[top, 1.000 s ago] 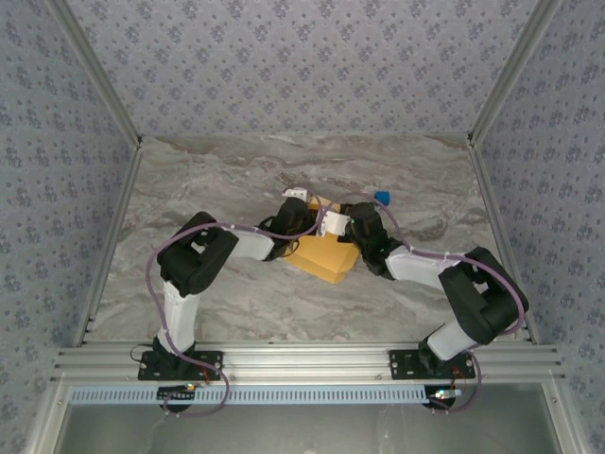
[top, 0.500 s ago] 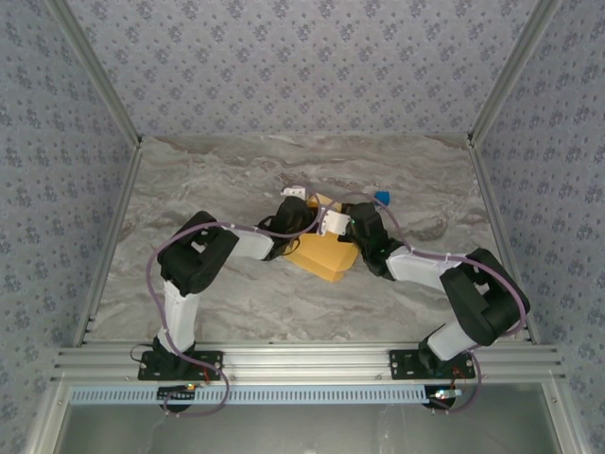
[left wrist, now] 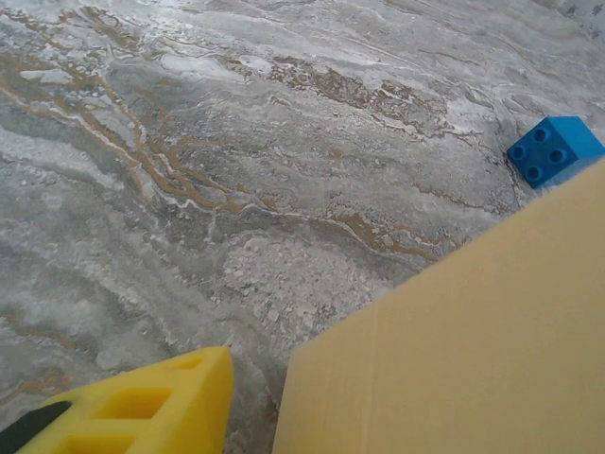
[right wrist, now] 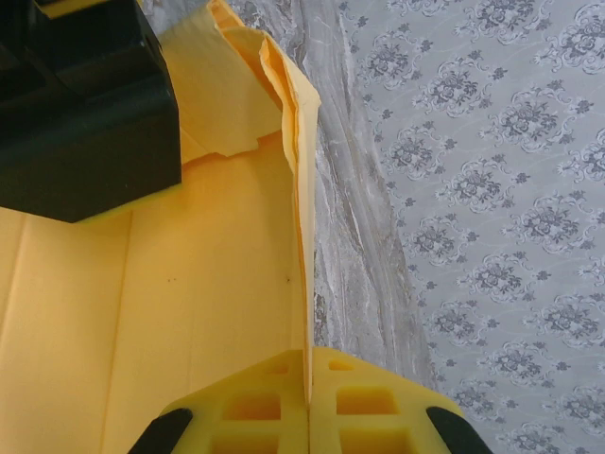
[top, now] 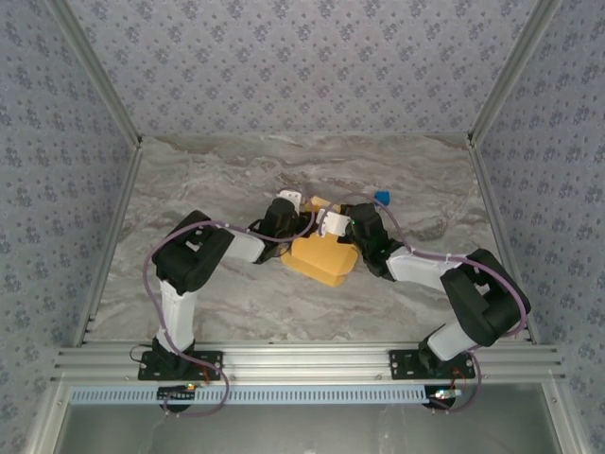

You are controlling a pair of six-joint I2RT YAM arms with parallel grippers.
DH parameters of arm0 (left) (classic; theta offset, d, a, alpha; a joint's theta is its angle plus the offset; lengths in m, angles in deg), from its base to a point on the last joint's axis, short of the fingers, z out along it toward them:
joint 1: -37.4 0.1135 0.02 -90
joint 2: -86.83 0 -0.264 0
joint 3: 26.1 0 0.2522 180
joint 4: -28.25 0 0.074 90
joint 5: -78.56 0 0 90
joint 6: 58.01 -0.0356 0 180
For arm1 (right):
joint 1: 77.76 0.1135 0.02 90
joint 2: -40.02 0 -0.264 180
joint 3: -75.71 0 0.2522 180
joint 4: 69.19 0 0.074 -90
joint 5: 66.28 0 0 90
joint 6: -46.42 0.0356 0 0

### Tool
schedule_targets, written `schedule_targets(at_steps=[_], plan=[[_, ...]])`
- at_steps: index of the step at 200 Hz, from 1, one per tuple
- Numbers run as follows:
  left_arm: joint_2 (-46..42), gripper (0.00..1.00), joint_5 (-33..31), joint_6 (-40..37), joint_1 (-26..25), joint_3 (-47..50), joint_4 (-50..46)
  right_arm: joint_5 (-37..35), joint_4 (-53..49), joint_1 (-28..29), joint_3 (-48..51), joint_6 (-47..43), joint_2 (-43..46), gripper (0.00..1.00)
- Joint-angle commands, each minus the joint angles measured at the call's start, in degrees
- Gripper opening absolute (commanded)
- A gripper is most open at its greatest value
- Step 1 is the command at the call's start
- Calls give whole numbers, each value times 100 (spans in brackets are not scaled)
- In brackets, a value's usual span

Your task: Fold the paper box

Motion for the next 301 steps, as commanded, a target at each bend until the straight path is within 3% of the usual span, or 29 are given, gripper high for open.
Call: schedule_targets(at_steps=[1,105,158,202,301], plan=[[-314,52,167,-226,124,105,281,-4,-191,-37,32,82,152,0],[-675,56,429,-626,193,334,329,5,-267,-58,5,65,158,0],[-486,45,281,-660,243,23,96,49,-272,-16,11,99,164,0],[-286,36,-460,-461,203,-105,103,79,-297,48,38,199,181,0],[-116,35,-2670,14,-304,-307,-251,194,-465,226,12,795,275,0]])
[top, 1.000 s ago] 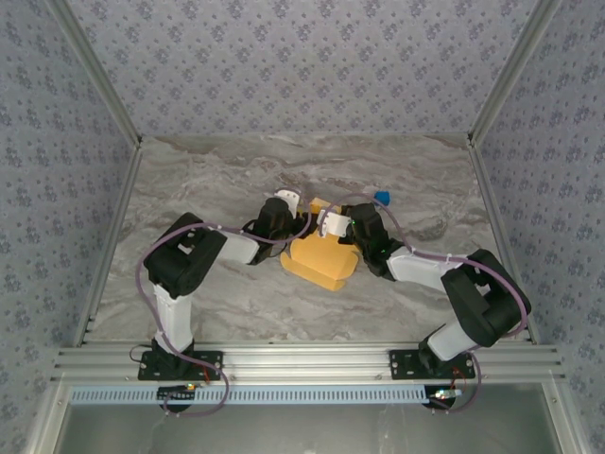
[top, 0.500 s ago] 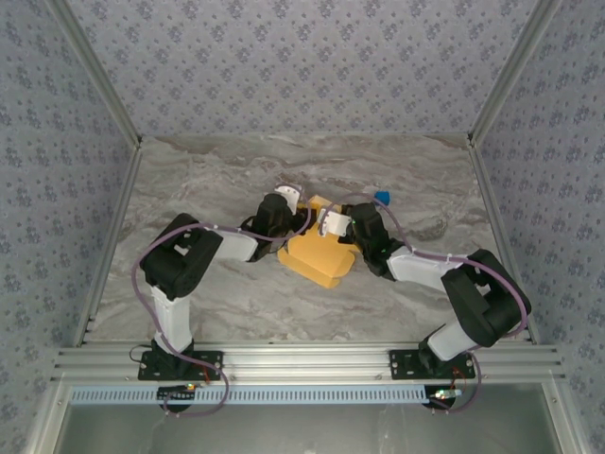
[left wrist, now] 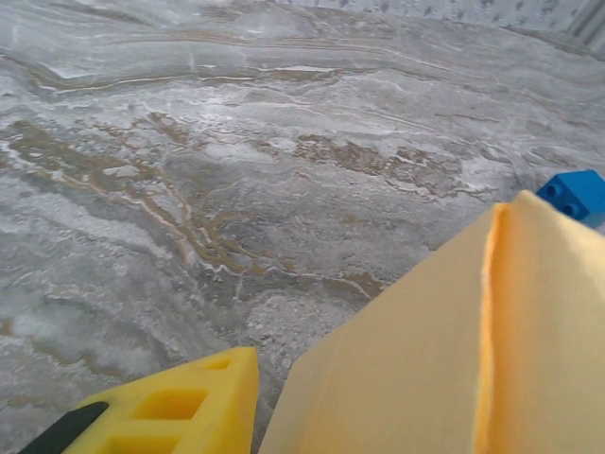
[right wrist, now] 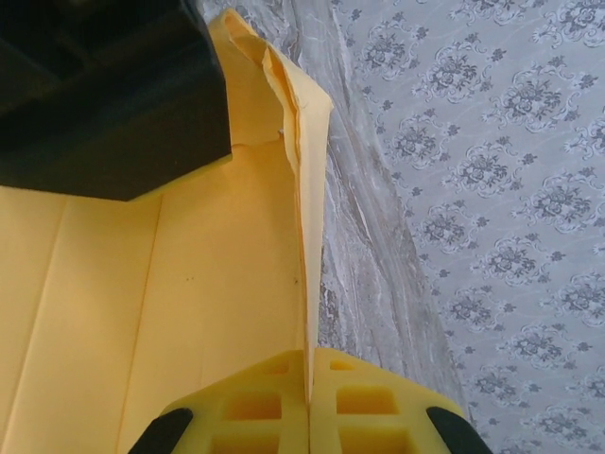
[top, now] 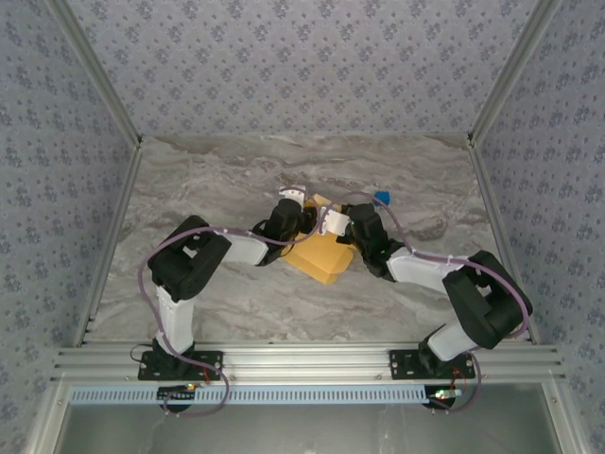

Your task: Fold the paper box

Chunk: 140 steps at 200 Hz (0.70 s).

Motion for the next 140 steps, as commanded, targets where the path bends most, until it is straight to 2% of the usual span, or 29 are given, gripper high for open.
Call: schedule_targets(at_steps=[1,26,53,92,140], plan=[[167,35,-1280,281,73,-211,-98,253,-316,133,16,279,171,0],[211,35,-1591,458,14,-261,-127,229,-307,182,23,335,171,0],[297,33,-1646,623,15,-386,-257,237,-309,205,29,407,165,0],[314,29,-1409,606,11,-489,-364,163,-289,189,19,437,101,0],[208,22,-825,421,15,-422,-209,-60,-363,160,-139,555,-41,0]])
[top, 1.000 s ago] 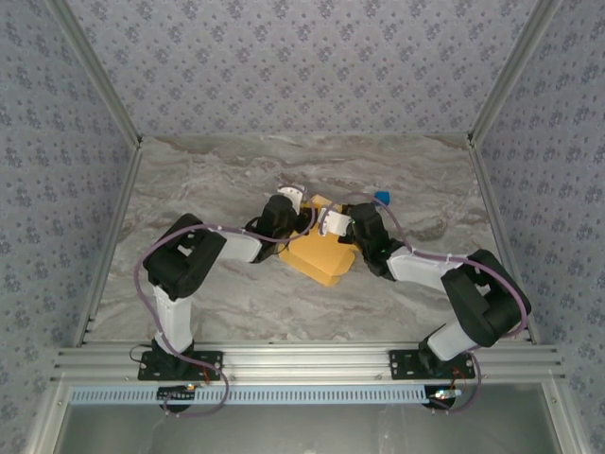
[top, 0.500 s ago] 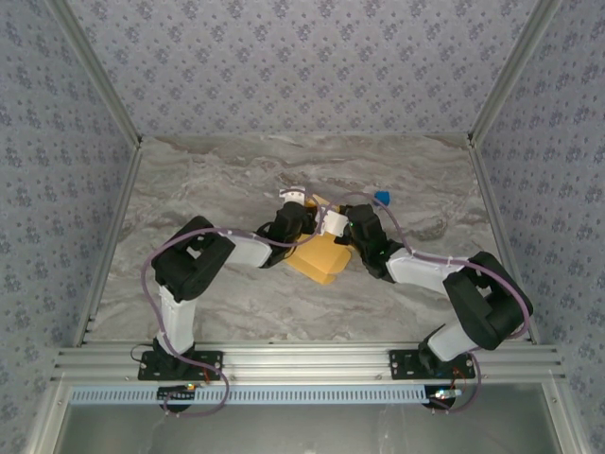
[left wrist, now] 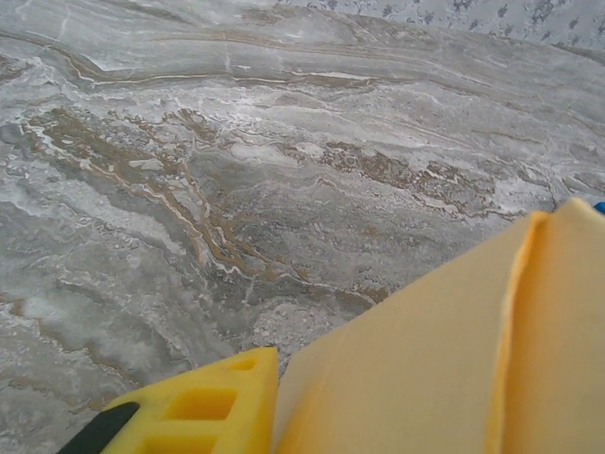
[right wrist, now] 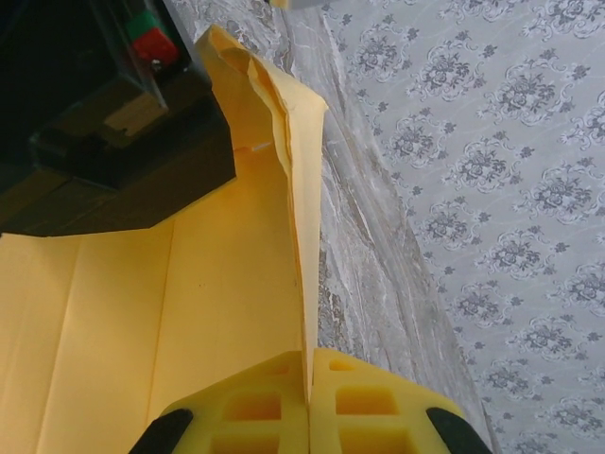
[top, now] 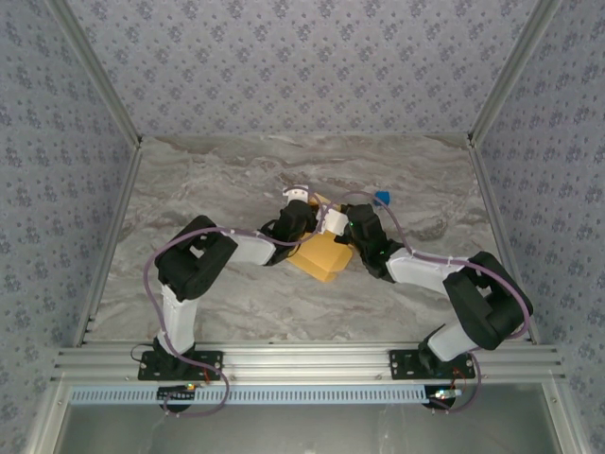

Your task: Fold the paper box

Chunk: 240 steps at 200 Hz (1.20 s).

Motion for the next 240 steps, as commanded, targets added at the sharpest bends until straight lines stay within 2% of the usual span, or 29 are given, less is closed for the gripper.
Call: schedule_targets(at_steps=[1,64,92,131,167,240], plan=[[24,22,-199,63,228,-79,114,53,-362,81,-119,226,-64,0],[23,13,-196,173,244,-29,207,-18,-364,116,-160,323,-161,0],[-34,13,55,174,286,50,267,-75,-377,82,-143,282,-141,0],[-177,26,832,247,526,329,504,-67,-434,-26,-118,108,-85,0],[-358,41,1512,-62,630,577,674,-84,-502,-85,-157,-114,-88,0],[-679,56,2096,-530,680,986,728,-40,-679,-113,-346,-182,-86,0]])
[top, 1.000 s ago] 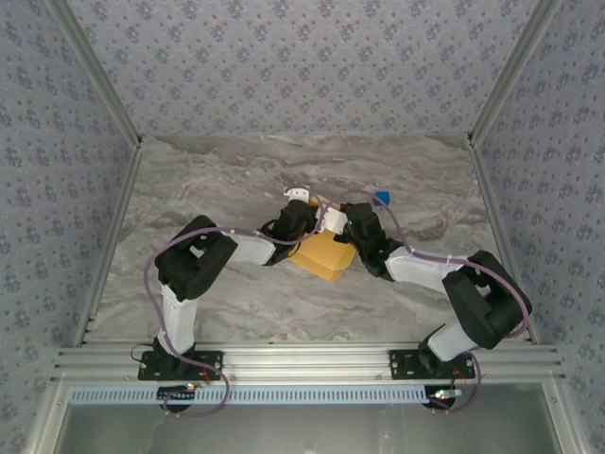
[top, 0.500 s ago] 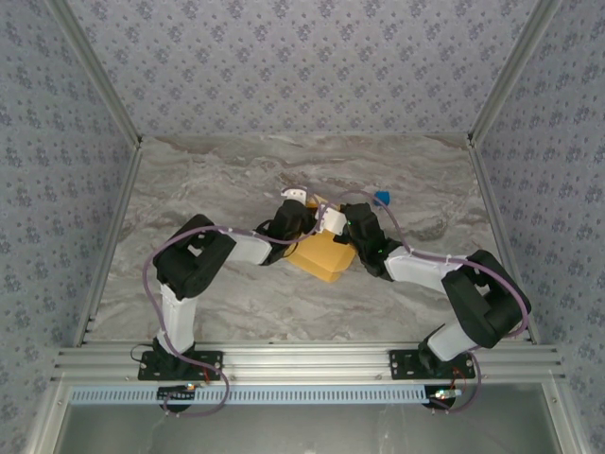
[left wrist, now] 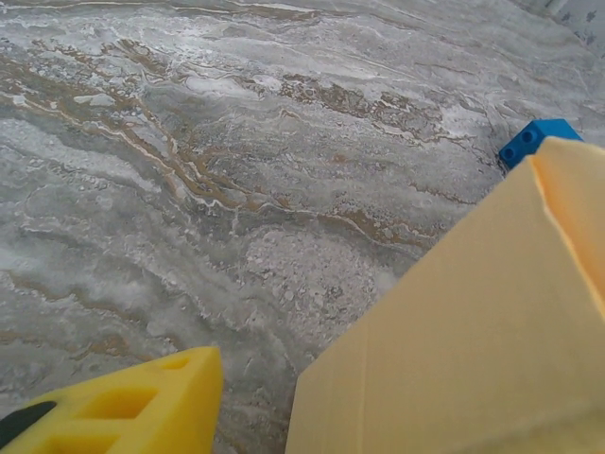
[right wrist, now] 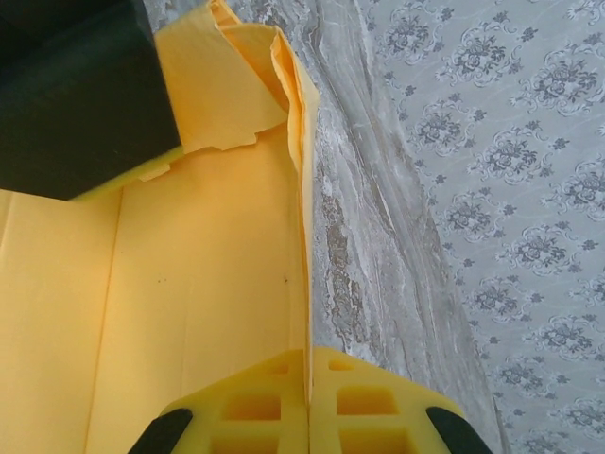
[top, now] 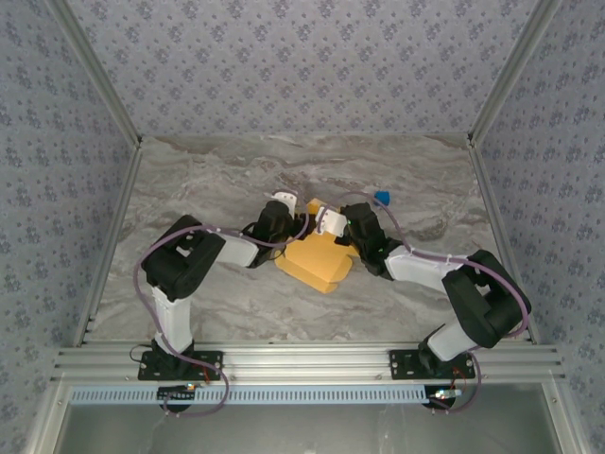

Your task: Fold the paper box

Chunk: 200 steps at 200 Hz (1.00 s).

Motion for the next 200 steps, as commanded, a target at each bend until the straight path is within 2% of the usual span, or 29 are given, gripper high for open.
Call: schedule_targets(at_steps=[1,57,111,157,200], plan=[[-313,56,191,-234,76,97,170,-60,-247,-64,-189,-74,-7,0],[-351,59,358,-565,152,13,-112,-40,-308,-59,-253,-78,7,0],[-23,46,385,-851,176,-457,-375,26,-344,-54,-254,-28,-5,0],[130,38,536,-826,175,-550,-151,-62,-264,32,-202,-261,-45,0],[156,39,772,-981,172,-248,350,-495,-32,119,-170,-952,-213,0]])
